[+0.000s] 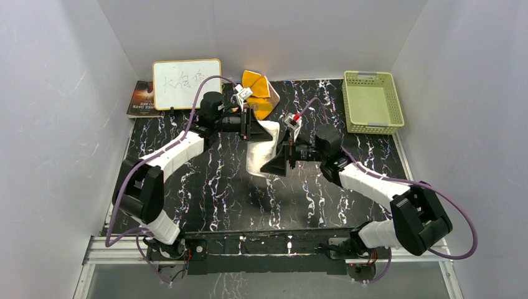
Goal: Roll the towels
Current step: Pick up the towel at the center of the board, then place the towel in the bin.
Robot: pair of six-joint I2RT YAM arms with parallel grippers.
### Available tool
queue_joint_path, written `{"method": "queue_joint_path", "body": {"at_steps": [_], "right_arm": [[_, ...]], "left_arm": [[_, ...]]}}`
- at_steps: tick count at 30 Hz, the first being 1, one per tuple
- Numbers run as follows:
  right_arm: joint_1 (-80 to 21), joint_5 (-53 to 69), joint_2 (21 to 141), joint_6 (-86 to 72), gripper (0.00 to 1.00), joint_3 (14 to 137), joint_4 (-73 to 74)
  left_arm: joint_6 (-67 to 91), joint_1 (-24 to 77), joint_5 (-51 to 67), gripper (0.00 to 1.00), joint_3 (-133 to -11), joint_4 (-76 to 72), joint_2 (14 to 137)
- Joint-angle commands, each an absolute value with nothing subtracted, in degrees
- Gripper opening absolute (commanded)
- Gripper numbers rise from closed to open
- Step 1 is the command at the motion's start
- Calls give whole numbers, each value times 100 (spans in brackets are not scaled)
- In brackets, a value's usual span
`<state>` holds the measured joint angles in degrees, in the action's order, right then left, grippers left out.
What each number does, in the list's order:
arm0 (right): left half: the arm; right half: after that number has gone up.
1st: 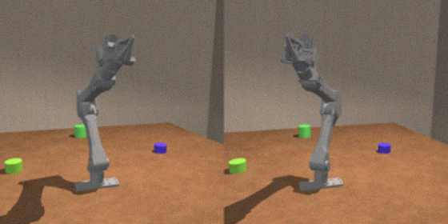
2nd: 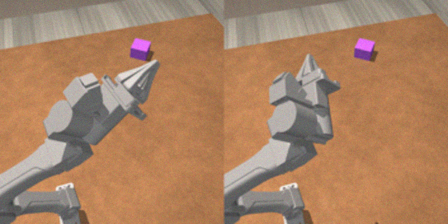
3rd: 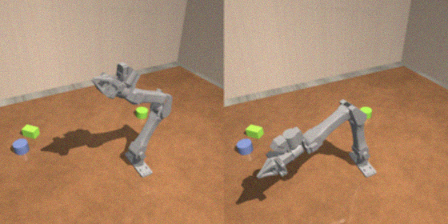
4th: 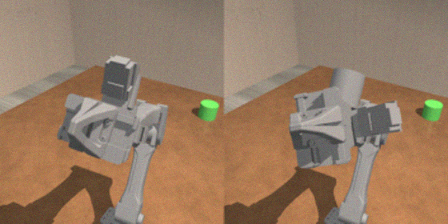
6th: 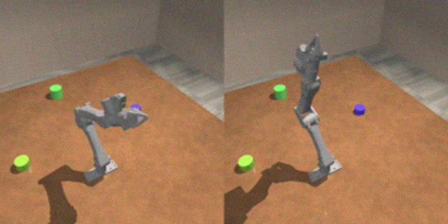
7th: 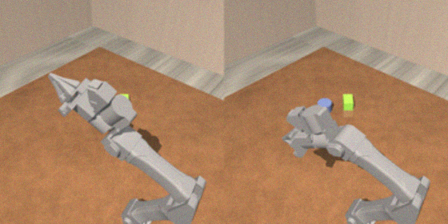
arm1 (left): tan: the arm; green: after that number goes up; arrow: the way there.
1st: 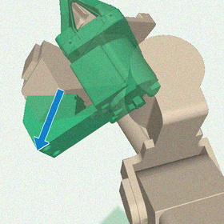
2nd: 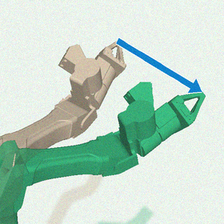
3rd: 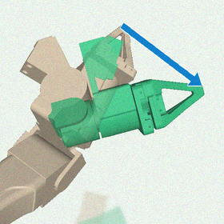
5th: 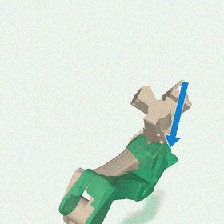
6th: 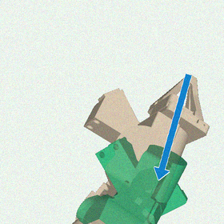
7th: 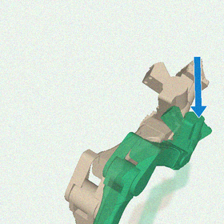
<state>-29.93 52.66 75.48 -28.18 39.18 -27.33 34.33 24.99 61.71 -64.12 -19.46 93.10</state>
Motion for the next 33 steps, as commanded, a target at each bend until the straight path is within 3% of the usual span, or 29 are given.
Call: {"method": "queue_joint_path", "body": {"at_steps": [1, 17, 33], "right_arm": [[-3204, 4601, 7620, -2871, 98, 4282, -2626], [-3473, 3700, 8282, -3041, 96, 4734, -2015], [-3624, 3253, 8587, -2918, 52, 5179, -1407]], "left_arm": [[2718, 2610, 4678, 43, -6434, -1191, 8744], [2760, 2995, 3117, 41, -5811, -1481, 8117], [2949, 3030, 2004, 53, -5435, -1478, 7731]]}}
